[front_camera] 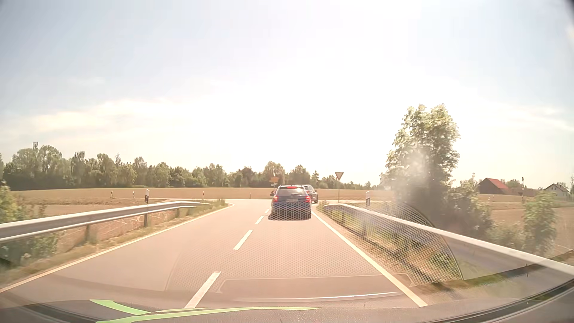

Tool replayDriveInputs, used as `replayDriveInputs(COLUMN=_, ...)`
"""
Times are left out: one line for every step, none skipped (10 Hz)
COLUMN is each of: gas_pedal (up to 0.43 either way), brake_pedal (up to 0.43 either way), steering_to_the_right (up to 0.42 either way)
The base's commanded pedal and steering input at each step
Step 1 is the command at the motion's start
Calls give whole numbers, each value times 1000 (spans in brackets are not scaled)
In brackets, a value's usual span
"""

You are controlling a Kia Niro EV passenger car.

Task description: Follow the waypoints while adhering to traffic rules and regulations

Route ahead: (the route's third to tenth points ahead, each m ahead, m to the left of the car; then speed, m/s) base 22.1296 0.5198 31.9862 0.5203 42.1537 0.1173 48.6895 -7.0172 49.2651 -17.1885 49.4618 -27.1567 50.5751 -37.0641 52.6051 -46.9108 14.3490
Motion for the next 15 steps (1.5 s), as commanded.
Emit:
replayDriveInputs(gas_pedal=0, brake_pedal=378, steering_to_the_right=0)
replayDriveInputs(gas_pedal=0, brake_pedal=402, steering_to_the_right=0)
replayDriveInputs(gas_pedal=0, brake_pedal=433, steering_to_the_right=0)
replayDriveInputs(gas_pedal=0, brake_pedal=427, steering_to_the_right=1)
replayDriveInputs(gas_pedal=0, brake_pedal=427, steering_to_the_right=1)
replayDriveInputs(gas_pedal=0, brake_pedal=433, steering_to_the_right=2)
replayDriveInputs(gas_pedal=0, brake_pedal=427, steering_to_the_right=4)
replayDriveInputs(gas_pedal=0, brake_pedal=421, steering_to_the_right=6)
replayDriveInputs(gas_pedal=0, brake_pedal=390, steering_to_the_right=6)
replayDriveInputs(gas_pedal=0, brake_pedal=366, steering_to_the_right=6)
replayDriveInputs(gas_pedal=0, brake_pedal=341, steering_to_the_right=6)
replayDriveInputs(gas_pedal=0, brake_pedal=335, steering_to_the_right=9)
replayDriveInputs(gas_pedal=0, brake_pedal=323, steering_to_the_right=12)
replayDriveInputs(gas_pedal=0, brake_pedal=323, steering_to_the_right=14)
replayDriveInputs(gas_pedal=0, brake_pedal=323, steering_to_the_right=15)
